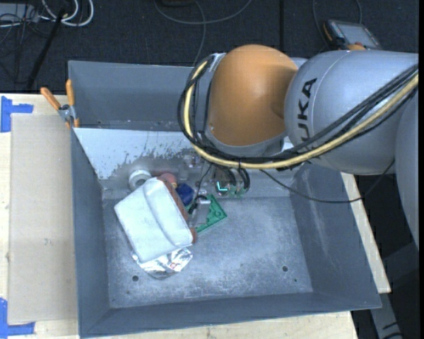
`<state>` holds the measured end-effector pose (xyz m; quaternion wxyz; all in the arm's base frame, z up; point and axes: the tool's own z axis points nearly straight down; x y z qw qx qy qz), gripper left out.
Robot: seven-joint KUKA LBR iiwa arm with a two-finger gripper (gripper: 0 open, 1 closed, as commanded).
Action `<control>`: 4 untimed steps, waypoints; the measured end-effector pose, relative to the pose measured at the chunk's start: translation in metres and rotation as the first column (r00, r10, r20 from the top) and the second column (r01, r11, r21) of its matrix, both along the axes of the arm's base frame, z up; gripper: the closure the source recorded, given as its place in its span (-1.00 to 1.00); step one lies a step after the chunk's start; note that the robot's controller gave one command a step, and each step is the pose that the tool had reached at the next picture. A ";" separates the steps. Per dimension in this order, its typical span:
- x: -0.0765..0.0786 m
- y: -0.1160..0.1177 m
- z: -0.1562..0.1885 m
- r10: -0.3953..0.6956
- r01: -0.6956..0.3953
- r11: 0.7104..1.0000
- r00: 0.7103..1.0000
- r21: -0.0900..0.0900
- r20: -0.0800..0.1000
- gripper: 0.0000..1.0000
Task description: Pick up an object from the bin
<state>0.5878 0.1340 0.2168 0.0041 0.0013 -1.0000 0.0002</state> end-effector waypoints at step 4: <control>0.011 -0.068 -0.013 0.284 -0.284 0.959 0.959 -0.001 0.017 1.00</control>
Offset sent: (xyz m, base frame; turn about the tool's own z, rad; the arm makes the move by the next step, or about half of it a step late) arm 0.0103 -0.0160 -0.0757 0.0485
